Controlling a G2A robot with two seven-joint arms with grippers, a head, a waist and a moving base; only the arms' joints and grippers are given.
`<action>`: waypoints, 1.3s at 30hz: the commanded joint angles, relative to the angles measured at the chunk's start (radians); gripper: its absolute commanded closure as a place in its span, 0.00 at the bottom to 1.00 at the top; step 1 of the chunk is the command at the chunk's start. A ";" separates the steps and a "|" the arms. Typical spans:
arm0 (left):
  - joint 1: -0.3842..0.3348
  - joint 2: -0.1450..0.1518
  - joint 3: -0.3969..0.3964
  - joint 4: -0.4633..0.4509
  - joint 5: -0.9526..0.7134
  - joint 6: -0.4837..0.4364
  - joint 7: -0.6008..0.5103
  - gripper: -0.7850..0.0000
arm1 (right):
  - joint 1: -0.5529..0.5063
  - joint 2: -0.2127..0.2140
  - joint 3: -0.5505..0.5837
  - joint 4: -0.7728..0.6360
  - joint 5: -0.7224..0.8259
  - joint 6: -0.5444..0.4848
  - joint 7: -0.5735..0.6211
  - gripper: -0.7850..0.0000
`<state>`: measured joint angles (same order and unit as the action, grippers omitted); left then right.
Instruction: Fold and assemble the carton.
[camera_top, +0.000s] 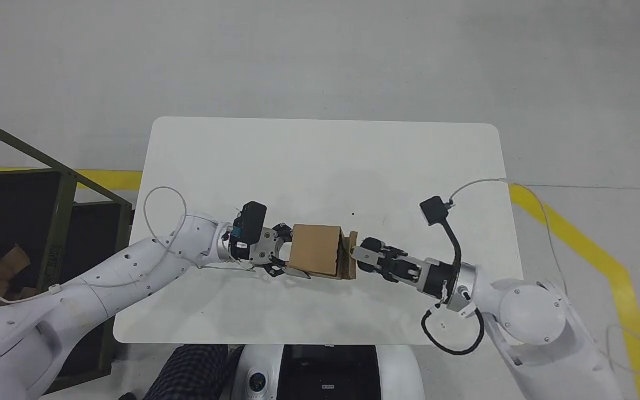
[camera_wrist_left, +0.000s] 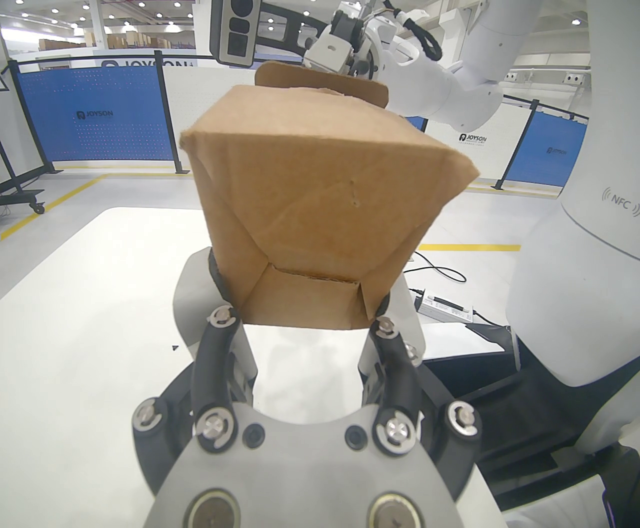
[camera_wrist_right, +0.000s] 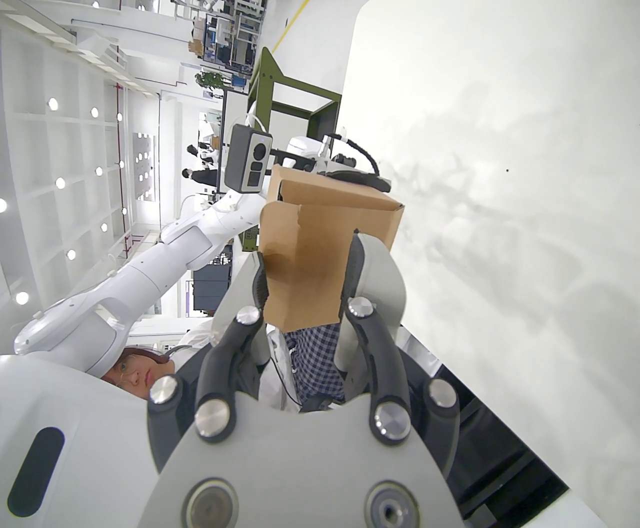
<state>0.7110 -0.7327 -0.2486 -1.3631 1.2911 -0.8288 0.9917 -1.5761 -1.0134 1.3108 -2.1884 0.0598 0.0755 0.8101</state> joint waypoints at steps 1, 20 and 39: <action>0.000 0.000 0.000 0.000 0.000 0.000 0.000 1.00 | 0.001 0.001 -0.003 -0.006 -0.015 0.007 0.001 0.64; 0.000 0.000 0.000 0.000 0.000 0.000 0.000 1.00 | 0.012 0.004 -0.030 -0.030 -0.091 0.059 -0.018 0.73; 0.000 0.000 0.000 0.000 0.000 0.000 0.000 1.00 | 0.044 0.003 -0.075 -0.072 -0.166 0.140 -0.031 0.78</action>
<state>0.7110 -0.7327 -0.2486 -1.3631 1.2911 -0.8288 0.9917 -1.5344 -1.0099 1.2381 -2.2595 -0.1057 0.2127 0.7787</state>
